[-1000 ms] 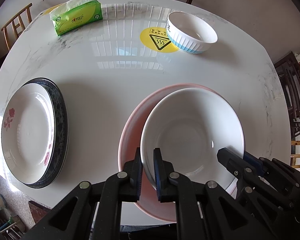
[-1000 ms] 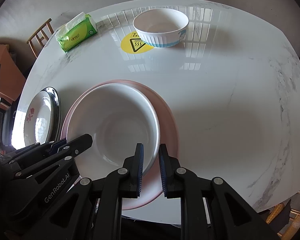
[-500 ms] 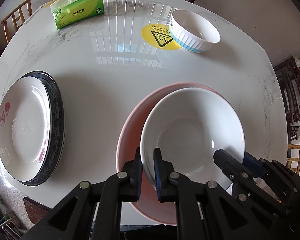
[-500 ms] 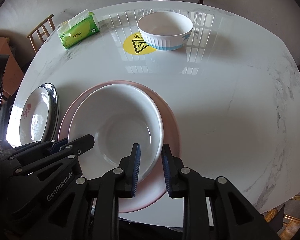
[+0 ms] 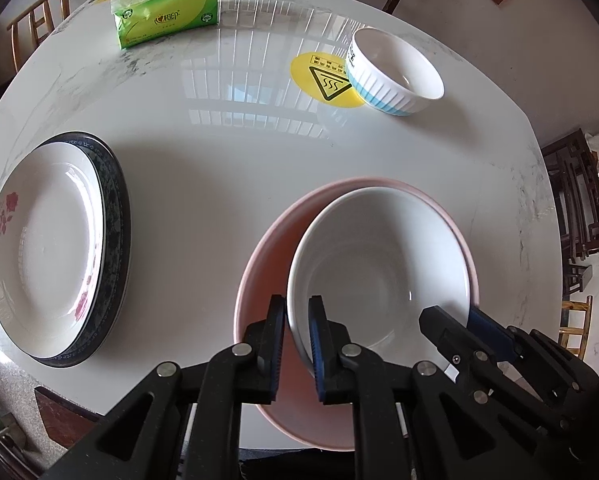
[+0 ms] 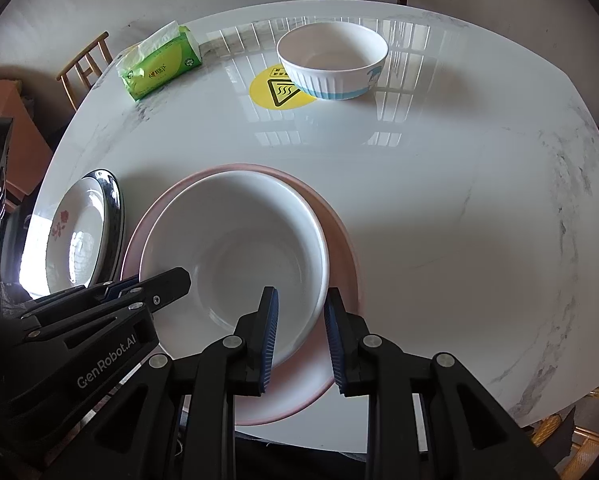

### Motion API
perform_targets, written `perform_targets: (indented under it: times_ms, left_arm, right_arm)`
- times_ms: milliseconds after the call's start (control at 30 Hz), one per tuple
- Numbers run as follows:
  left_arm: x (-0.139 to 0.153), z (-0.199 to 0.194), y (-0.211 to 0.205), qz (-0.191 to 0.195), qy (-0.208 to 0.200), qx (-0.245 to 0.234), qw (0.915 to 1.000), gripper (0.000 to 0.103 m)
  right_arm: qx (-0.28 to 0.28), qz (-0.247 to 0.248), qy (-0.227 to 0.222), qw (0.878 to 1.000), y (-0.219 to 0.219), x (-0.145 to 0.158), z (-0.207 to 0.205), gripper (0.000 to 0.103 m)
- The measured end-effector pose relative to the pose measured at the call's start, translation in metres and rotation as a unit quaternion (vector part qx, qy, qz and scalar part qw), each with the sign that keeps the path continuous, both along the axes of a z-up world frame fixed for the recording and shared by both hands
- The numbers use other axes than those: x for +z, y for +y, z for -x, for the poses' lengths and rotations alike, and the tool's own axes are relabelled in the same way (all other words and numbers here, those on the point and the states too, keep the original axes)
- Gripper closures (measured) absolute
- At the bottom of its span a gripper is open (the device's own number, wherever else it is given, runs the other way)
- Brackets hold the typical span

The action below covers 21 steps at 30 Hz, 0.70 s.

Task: Organize plates and bowls
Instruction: 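Lower the white bowl into the pink bowl and open both grippers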

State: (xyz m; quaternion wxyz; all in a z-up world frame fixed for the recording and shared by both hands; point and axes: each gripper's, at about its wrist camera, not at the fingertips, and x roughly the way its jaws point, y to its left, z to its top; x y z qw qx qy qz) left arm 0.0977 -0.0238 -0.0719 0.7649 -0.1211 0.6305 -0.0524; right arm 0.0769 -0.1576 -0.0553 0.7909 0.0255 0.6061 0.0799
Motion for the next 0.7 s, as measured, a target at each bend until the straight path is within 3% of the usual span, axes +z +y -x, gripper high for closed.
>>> perform_targets:
  times_ms: [700]
  left_arm:
    - [0.025,0.004,0.013,0.014,-0.032,0.001,0.9994,0.088]
  right_arm:
    - [-0.005,-0.012,-0.004,1.0,-0.004,0.006,-0.001,0.077]
